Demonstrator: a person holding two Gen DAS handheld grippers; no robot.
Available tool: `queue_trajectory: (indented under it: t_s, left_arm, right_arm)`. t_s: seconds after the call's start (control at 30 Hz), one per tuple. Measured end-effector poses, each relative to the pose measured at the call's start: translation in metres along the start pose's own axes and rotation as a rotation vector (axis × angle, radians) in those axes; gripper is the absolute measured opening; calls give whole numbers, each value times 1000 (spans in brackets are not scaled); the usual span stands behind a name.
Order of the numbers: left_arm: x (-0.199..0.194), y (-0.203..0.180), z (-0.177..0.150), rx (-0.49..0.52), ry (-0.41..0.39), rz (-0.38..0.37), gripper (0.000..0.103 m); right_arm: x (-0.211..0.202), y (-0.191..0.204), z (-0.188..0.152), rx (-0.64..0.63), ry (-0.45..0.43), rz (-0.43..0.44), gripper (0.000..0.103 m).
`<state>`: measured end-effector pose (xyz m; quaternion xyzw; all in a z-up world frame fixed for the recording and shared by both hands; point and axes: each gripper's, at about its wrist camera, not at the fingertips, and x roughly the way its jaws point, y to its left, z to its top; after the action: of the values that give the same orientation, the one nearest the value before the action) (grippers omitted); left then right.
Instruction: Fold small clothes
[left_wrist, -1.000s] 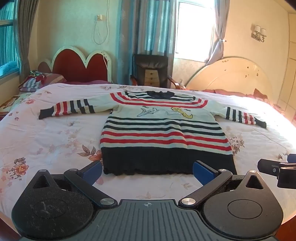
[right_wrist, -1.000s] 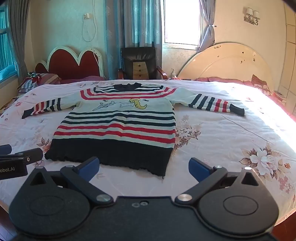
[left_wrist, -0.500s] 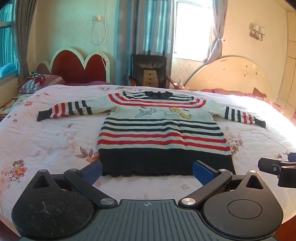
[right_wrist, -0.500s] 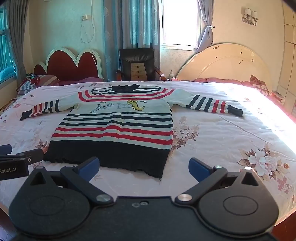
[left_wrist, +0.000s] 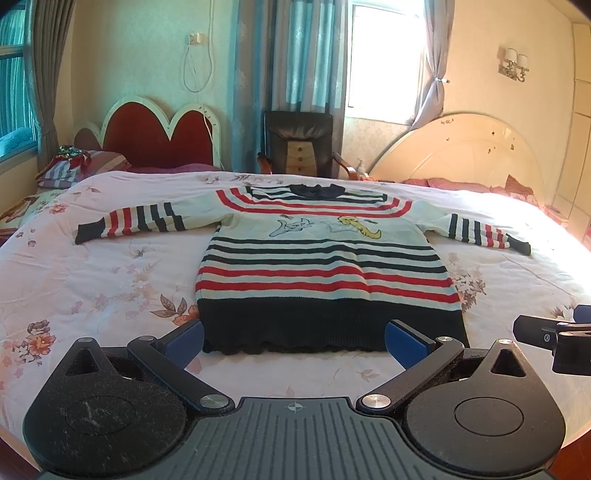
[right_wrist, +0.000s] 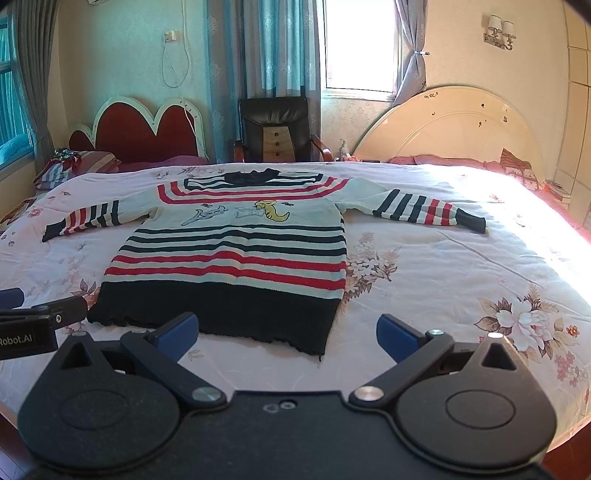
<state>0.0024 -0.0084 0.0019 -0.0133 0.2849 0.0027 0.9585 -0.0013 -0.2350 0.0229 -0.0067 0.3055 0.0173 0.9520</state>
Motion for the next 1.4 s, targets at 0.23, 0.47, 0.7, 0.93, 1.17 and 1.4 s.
queue_trajectory:
  t_s: [0.23, 0.47, 0.7, 0.93, 1.17, 1.4]
  left_arm:
    - [0, 1, 0, 1, 1, -3, 103]
    - [0, 0, 1, 1, 1, -3, 103]
    - [-1, 1, 1, 1, 1, -4, 103]
    - [-3, 3, 3, 0, -1, -7, 103]
    - [-3, 3, 4, 0, -1, -6, 103]
    - [-3, 4, 4, 0, -2, -4, 103]
  right_arm:
    - [1, 1, 1, -2, 2, 2, 102]
    - [0, 1, 1, -1, 2, 3, 102]
    - [0, 1, 1, -2, 1, 3, 102]
    - [0, 4, 1, -5, 1, 3, 102]
    - [1, 6, 2, -9, 2, 4, 102]
    - [-1, 9, 2, -14, -1, 5, 102]
